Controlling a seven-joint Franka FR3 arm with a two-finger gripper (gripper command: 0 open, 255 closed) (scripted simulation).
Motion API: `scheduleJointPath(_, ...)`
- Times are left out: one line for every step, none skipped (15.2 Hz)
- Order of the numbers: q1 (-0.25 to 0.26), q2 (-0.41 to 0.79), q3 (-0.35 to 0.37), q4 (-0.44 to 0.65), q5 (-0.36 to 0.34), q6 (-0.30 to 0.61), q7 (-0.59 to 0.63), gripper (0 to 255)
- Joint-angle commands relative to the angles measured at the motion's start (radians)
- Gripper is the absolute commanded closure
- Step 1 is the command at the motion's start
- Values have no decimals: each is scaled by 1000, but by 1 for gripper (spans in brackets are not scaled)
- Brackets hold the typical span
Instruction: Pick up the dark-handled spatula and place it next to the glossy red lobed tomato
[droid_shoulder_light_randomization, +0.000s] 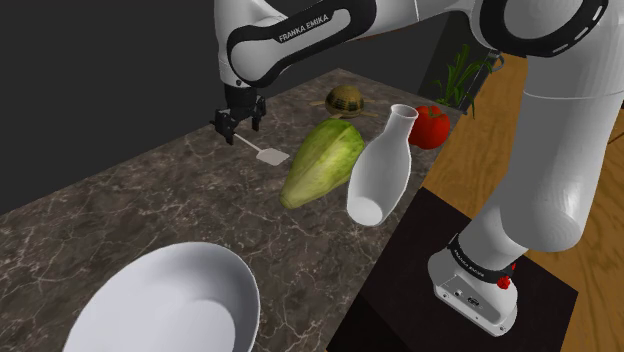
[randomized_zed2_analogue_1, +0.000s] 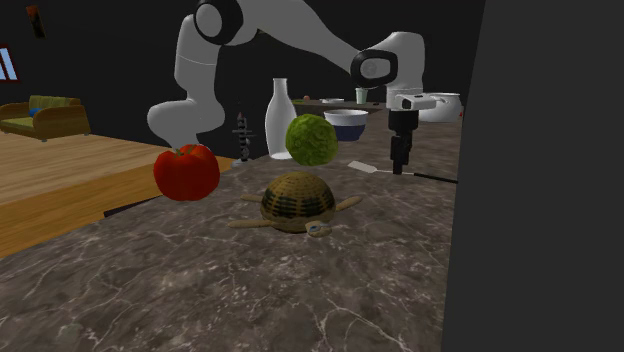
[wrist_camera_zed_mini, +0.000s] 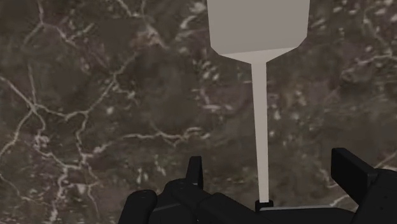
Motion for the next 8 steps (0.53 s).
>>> scheduleJointPath(0,0,0,0,0,0,0,0)
scheduleJointPath(0,0,0,0,0,0,0,255)
scheduleJointPath(0,0,0,0,0,0,0,255)
scheduleJointPath(0,0,0,0,0,0,0,255)
scheduleJointPath(0,0,0,0,0,0,0,255)
scheduleJointPath(0,0,0,0,0,0,0,255)
scheduleJointPath(0,0,0,0,0,0,0,255)
scheduleJointPath(0,0,0,0,0,0,0,255)
